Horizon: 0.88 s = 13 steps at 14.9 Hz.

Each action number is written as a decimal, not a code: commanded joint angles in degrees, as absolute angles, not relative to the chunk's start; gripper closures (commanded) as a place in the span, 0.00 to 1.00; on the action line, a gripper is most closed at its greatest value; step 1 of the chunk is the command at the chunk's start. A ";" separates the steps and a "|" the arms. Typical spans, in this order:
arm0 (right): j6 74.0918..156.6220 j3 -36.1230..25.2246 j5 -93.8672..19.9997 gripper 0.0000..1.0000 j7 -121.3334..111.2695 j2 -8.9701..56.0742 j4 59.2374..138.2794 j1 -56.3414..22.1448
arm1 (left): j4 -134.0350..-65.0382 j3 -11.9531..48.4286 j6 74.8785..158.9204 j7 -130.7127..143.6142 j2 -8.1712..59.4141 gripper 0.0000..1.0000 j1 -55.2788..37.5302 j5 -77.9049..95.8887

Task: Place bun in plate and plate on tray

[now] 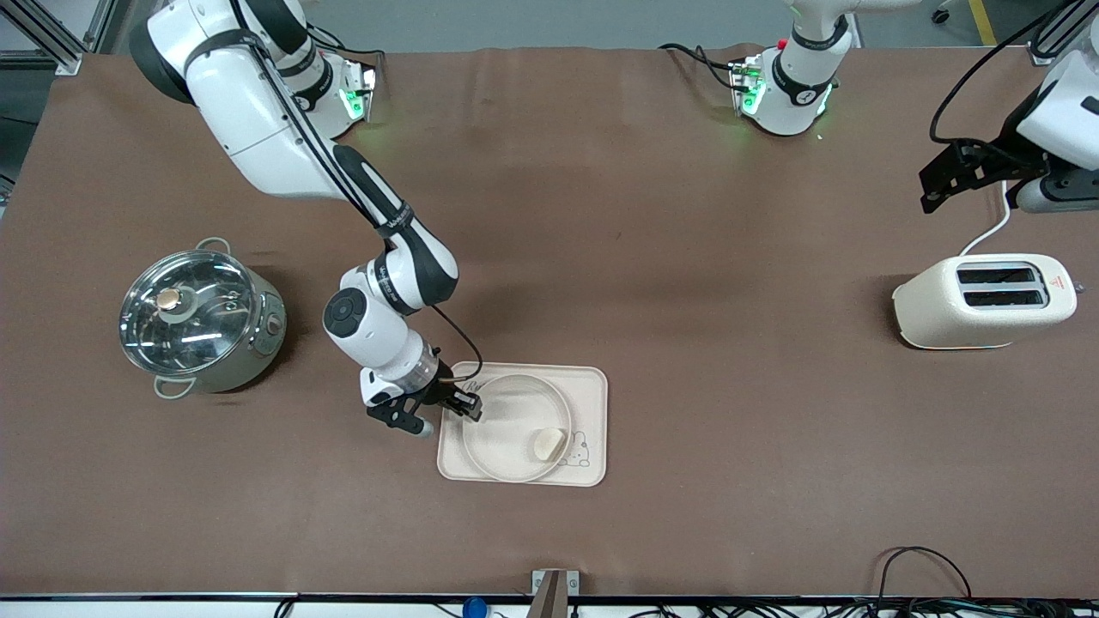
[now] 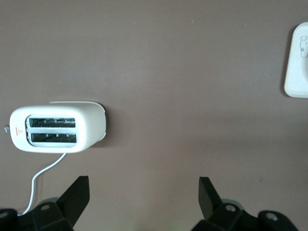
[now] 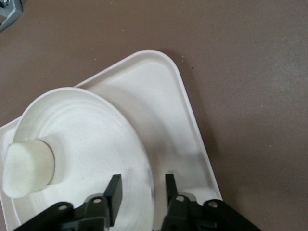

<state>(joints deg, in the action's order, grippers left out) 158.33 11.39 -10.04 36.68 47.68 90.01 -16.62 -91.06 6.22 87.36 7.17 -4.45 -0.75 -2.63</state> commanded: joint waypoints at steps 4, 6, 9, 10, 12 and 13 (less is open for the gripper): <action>146.03 11.78 -9.93 0.00 35.95 34.13 97.20 -14.07 | -92.64 6.33 84.73 6.07 -6.07 0.00 -0.44 -1.14; 134.97 11.69 -9.67 0.00 34.81 28.85 96.33 -11.00 | -92.46 6.68 84.73 5.63 -6.06 0.00 -0.53 -1.05; 123.17 11.43 -8.71 0.00 26.23 20.85 95.89 -4.77 | -92.46 6.86 84.73 5.63 -6.06 0.00 -0.70 -1.05; 120.09 10.47 -8.18 0.00 21.93 19.09 95.11 -2.57 | -92.46 6.94 84.81 5.63 -5.98 0.00 -0.70 -1.05; 112.19 4.95 -6.78 0.00 13.23 16.71 91.43 -1.93 | -92.11 6.86 84.81 5.63 -5.71 0.00 -0.70 -1.05; 107.71 2.14 -6.33 0.00 8.05 15.92 89.49 -2.11 | -92.02 6.86 84.81 5.54 -5.63 0.00 -0.62 -1.05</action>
<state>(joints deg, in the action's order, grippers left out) 113.28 5.91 -7.72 15.35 17.98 91.01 -2.13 -92.04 6.86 85.26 6.71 -5.21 -0.87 -2.07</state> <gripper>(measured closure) 0.000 0.000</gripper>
